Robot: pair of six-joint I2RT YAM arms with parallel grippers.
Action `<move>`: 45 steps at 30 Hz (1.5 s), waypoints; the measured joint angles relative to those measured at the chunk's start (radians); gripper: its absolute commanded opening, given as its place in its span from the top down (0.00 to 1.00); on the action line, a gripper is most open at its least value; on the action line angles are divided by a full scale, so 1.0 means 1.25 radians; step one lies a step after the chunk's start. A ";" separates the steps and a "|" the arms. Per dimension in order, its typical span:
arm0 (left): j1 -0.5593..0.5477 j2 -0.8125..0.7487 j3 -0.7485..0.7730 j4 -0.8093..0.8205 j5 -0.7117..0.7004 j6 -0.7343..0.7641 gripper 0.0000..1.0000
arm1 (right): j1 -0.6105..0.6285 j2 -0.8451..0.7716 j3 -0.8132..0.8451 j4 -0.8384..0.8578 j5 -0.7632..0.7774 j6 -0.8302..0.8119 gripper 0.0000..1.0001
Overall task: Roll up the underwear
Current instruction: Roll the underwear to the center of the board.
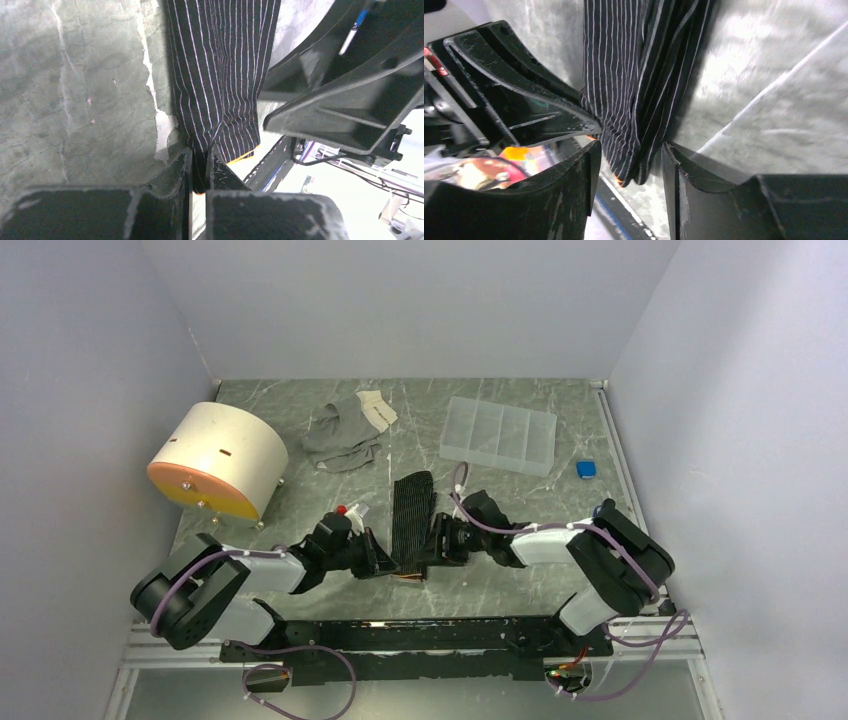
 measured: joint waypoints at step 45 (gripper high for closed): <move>0.130 -0.027 0.092 -0.267 0.145 0.308 0.95 | 0.340 -0.022 0.044 -0.021 0.184 -1.511 0.67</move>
